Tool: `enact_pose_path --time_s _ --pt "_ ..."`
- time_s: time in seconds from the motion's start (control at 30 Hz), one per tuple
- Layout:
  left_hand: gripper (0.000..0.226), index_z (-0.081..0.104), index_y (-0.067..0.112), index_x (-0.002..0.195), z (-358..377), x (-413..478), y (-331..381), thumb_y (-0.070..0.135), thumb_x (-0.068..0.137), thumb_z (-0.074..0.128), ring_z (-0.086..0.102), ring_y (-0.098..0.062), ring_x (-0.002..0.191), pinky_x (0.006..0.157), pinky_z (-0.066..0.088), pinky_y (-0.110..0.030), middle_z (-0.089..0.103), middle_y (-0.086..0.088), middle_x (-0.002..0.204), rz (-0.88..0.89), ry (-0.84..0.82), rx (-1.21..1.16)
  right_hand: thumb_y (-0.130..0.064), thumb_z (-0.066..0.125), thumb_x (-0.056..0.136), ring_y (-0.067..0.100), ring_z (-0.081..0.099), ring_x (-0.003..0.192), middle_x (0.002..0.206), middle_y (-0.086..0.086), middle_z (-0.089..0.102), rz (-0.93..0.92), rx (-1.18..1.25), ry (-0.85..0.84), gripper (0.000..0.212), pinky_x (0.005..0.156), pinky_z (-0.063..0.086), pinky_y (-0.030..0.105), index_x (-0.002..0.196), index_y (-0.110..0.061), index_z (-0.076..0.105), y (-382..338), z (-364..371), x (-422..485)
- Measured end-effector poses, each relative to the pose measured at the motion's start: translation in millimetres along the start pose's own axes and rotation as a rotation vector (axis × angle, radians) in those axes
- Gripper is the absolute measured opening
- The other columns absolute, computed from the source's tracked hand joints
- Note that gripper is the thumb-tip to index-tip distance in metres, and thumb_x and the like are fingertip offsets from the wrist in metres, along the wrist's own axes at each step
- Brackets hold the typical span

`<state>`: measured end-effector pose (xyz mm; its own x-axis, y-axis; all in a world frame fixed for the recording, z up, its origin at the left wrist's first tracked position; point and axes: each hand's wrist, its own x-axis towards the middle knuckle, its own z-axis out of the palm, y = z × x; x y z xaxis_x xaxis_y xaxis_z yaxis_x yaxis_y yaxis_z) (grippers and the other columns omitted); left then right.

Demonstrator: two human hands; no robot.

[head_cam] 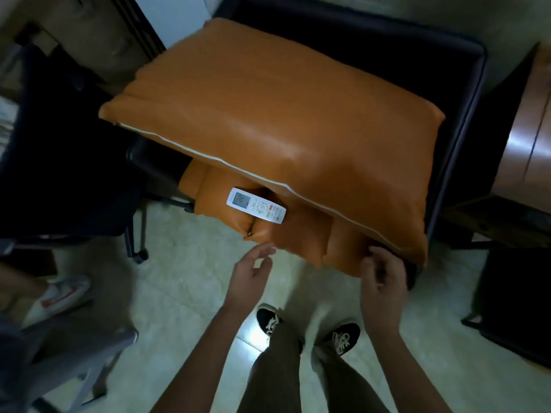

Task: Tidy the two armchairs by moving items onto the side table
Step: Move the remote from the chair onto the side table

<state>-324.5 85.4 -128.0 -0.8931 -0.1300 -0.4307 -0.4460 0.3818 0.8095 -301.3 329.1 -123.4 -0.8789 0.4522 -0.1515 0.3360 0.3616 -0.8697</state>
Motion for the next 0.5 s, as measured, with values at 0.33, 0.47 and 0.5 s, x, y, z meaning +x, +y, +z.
enact_pose_path --time_s 0.33,0.47,0.5 --pt "0.037 0.057 0.024 0.132 -53 79 -46 0.009 0.098 0.061 0.057 0.005 0.108 0.086 0.041 -0.006 0.059 0.013 0.124 -0.018 0.064 0.059 -0.026 0.067 0.095 0.018 0.060 0.116 0.127 -0.003 0.060 0.101 -0.099 -0.504 0.039 0.097 0.052 0.038 0.133 -0.018 0.060 -8 130 35" --pt "0.032 0.059 0.026 0.126 -69 95 -71 0.010 0.098 0.060 0.061 -0.004 0.106 0.088 0.051 -0.022 0.063 0.011 0.119 -0.086 -0.010 0.040 -0.031 0.073 0.087 0.021 0.050 0.126 0.138 0.000 0.054 -0.068 -0.319 -0.549 0.059 0.105 0.044 0.041 0.141 -0.026 0.053 -5 175 43" --pt "0.029 0.062 0.027 0.121 -72 94 -79 0.010 0.099 0.060 0.063 -0.010 0.103 0.086 0.053 -0.028 0.066 0.006 0.115 -0.117 -0.076 0.051 -0.035 0.074 0.085 0.021 0.047 0.128 0.142 -0.001 0.051 -0.125 -0.396 -0.554 0.064 0.106 0.041 0.035 0.144 -0.028 0.050 -5 184 43"
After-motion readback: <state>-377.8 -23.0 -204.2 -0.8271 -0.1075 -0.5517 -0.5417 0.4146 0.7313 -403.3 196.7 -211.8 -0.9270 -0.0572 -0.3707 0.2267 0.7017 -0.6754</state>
